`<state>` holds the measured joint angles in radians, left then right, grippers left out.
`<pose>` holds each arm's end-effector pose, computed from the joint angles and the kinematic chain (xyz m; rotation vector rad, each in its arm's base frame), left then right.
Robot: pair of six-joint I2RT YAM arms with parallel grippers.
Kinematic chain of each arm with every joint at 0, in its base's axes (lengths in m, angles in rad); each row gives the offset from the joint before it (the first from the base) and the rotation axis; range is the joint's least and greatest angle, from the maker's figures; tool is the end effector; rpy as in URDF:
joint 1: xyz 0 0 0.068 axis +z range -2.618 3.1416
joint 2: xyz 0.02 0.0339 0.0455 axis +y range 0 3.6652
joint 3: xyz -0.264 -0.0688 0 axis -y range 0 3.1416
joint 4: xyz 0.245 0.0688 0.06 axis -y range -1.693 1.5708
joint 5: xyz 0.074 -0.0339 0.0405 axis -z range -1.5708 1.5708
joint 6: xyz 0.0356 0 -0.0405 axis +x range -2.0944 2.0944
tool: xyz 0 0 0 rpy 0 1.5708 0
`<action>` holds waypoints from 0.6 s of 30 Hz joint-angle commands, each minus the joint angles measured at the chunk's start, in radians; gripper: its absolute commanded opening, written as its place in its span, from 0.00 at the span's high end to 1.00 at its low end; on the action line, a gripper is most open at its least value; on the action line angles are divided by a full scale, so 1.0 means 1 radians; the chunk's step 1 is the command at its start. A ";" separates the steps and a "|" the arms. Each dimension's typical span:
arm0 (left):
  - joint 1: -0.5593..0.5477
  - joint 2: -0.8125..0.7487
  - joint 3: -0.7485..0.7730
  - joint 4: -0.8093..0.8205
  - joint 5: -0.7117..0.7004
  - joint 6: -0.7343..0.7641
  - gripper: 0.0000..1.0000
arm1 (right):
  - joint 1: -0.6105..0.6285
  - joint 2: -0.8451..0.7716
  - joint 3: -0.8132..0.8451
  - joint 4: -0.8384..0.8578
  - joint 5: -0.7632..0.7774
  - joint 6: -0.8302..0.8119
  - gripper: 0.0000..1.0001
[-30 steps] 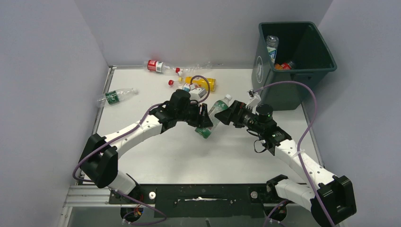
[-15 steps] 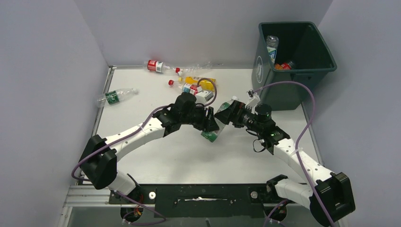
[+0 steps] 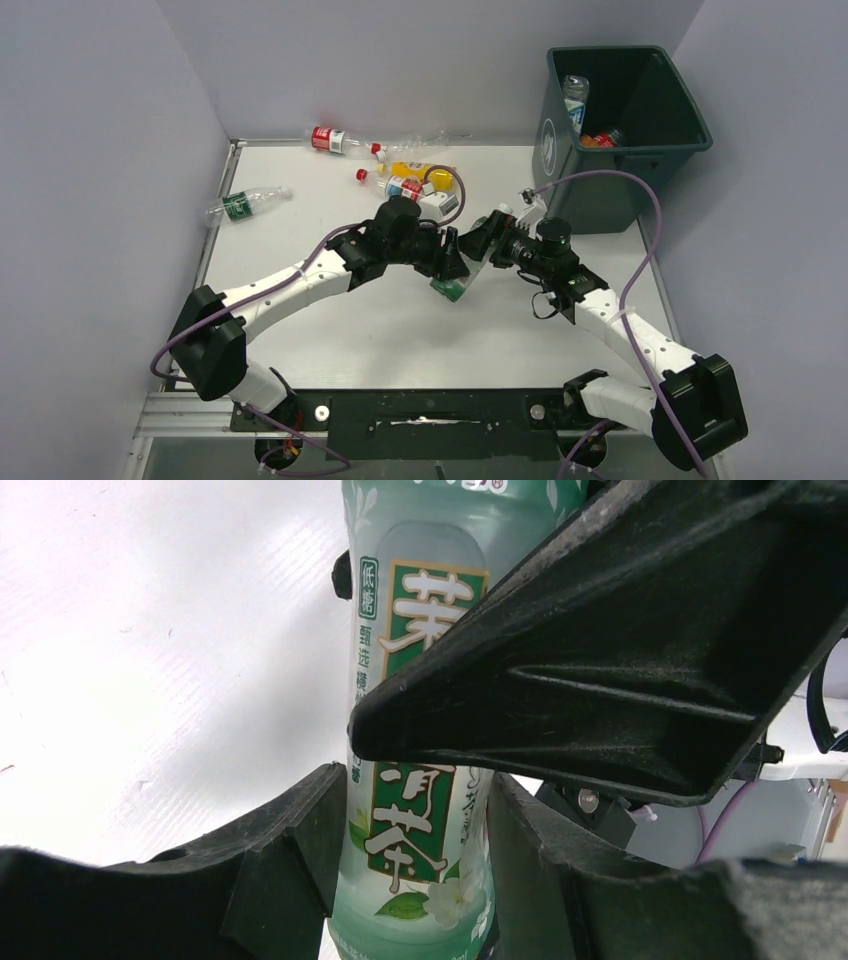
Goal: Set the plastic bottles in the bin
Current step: Pick up the plastic bottle at the center of the board.
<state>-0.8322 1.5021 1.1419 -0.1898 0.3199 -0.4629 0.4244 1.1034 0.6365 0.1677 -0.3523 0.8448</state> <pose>0.2235 -0.2620 0.2903 0.6226 2.2089 -1.0661 0.2223 0.1139 0.2608 0.1616 2.0268 1.1710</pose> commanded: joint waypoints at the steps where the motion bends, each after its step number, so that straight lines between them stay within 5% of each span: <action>1: -0.008 -0.009 0.051 0.044 -0.009 0.015 0.56 | -0.005 0.005 -0.001 0.074 -0.011 0.001 0.23; 6: -0.008 -0.012 0.044 0.024 -0.044 0.023 0.49 | -0.006 -0.010 0.014 0.046 0.000 -0.010 0.42; 18: -0.003 -0.069 0.082 -0.068 -0.168 0.039 0.33 | -0.079 -0.105 0.119 -0.142 0.058 -0.123 0.43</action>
<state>-0.8555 1.5009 1.1622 -0.2131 0.2787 -0.4408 0.3931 1.0630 0.6601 0.0757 -0.3325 0.8036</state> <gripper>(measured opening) 0.663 0.607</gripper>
